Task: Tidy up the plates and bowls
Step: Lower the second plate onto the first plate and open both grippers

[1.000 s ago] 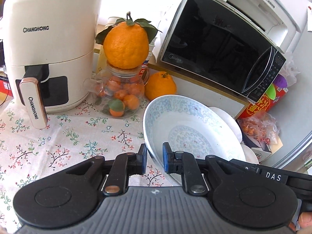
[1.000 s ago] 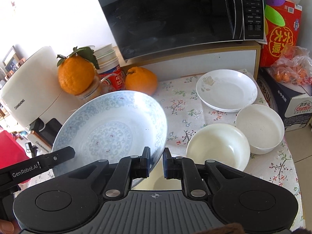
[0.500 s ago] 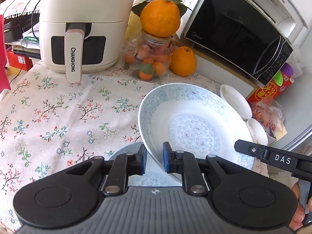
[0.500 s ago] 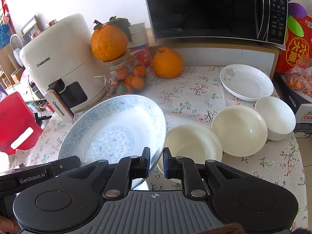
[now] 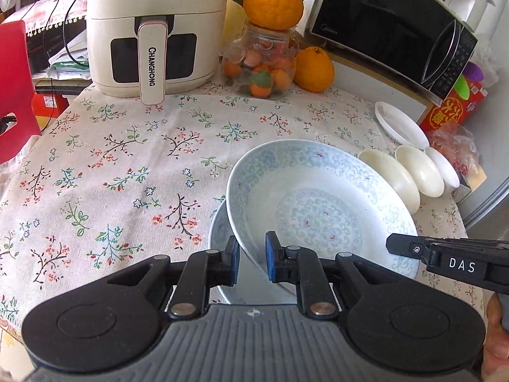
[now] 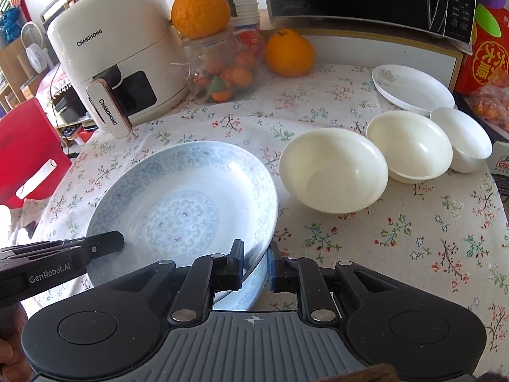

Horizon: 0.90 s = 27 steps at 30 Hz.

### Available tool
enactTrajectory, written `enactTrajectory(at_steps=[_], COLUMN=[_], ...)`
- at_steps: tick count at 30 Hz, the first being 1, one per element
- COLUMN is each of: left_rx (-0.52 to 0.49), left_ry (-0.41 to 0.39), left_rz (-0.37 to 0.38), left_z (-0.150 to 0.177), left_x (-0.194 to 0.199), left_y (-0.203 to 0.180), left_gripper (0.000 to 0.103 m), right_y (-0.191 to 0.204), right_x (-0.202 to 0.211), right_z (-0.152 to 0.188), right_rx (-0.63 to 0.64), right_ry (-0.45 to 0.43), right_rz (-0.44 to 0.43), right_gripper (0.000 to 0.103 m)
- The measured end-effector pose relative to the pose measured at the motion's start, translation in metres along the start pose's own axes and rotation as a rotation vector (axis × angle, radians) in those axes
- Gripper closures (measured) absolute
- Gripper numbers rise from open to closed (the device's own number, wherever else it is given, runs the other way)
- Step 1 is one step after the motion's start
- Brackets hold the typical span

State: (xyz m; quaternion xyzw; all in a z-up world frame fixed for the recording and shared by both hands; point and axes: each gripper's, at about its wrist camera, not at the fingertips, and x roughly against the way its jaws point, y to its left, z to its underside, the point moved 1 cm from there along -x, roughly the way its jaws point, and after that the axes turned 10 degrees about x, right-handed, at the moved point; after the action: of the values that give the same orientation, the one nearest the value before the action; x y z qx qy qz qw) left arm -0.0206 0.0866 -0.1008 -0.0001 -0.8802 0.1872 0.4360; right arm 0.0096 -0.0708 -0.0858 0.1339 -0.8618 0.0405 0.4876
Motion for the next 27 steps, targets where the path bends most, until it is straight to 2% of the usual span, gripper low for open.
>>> enactTrajectory(at_steps=[16, 27], left_rx=[-0.035, -0.108], left_ry=[0.032, 0.003], left_rz=[-0.054, -0.109], left_z=[0.014, 0.021], left_x=[-0.009, -0.005], left_y=[0.001, -0.007], left_gripper=[0.088, 0.088], right_y=[0.010, 0.014], right_x=[-0.011, -0.014], right_z=[0.016, 0.018], right_rx=[0.024, 0.027], right_ry=[0.047, 0.065], right_rz=[0.023, 0.028], right_gripper=[0.087, 0.085])
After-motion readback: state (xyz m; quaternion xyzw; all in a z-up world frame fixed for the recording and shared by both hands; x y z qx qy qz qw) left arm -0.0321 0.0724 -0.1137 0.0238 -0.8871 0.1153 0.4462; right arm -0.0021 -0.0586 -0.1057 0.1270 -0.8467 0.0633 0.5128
